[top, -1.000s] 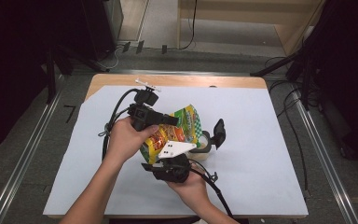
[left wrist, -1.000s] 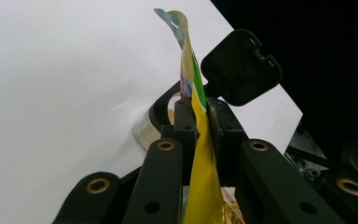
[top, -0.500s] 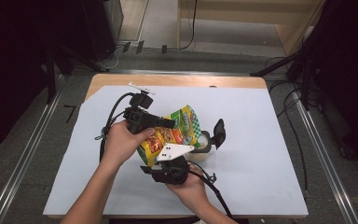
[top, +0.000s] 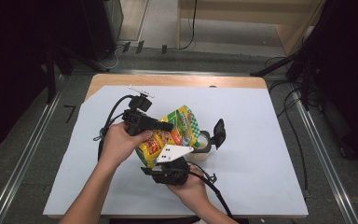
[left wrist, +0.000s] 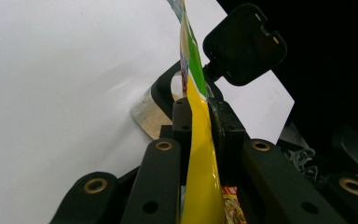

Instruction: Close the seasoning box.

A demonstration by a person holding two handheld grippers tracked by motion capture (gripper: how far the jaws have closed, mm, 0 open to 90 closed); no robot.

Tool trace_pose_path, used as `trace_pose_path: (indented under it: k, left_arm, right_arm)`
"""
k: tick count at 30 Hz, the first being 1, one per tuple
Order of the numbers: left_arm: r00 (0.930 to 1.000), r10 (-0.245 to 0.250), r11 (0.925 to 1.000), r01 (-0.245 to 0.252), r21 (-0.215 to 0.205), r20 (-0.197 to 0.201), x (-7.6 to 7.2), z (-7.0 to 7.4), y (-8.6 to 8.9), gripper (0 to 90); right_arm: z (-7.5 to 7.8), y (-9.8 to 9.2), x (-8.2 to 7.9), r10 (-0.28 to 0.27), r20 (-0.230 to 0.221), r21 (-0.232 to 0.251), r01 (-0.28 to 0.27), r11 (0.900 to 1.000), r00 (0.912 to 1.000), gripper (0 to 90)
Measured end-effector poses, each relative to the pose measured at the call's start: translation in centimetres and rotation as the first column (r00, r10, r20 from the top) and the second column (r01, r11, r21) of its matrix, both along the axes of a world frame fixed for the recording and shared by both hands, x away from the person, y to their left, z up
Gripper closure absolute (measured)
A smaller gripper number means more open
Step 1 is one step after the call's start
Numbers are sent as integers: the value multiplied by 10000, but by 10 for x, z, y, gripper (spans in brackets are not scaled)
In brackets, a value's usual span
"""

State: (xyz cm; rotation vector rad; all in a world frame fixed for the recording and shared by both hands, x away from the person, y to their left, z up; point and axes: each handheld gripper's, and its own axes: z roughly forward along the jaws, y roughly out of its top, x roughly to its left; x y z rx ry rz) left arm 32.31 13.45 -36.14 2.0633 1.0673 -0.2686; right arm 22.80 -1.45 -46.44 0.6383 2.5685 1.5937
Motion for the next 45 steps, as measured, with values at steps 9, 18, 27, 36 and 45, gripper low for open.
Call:
trace_pose_path:
  k: [9,18,27,36,45]
  left_arm:
    - [9994,-173,9997,168,-184,-305,3,-8,4,822]
    - [9984,-242,9993,228,-287,-502,4,-13,4,823]
    - [9968,-366,9984,333,-459,-713,7,-19,5,828]
    - [9938,-416,9962,334,-806,-1033,11,-27,7,832]
    - [9908,-719,9936,610,-954,-1150,10,-28,3,837]
  right_arm:
    - [-4,-1,-1,138,135,-311,-134,9994,9998,673]
    - [-8,-3,0,335,205,-501,-324,9982,9992,673]
    - [-11,-3,-1,432,89,-658,-425,9969,9990,668]
    - [-14,-3,0,473,79,-843,-464,9954,9989,663]
    - [-17,-2,-2,480,112,-1116,-464,9927,9988,668]
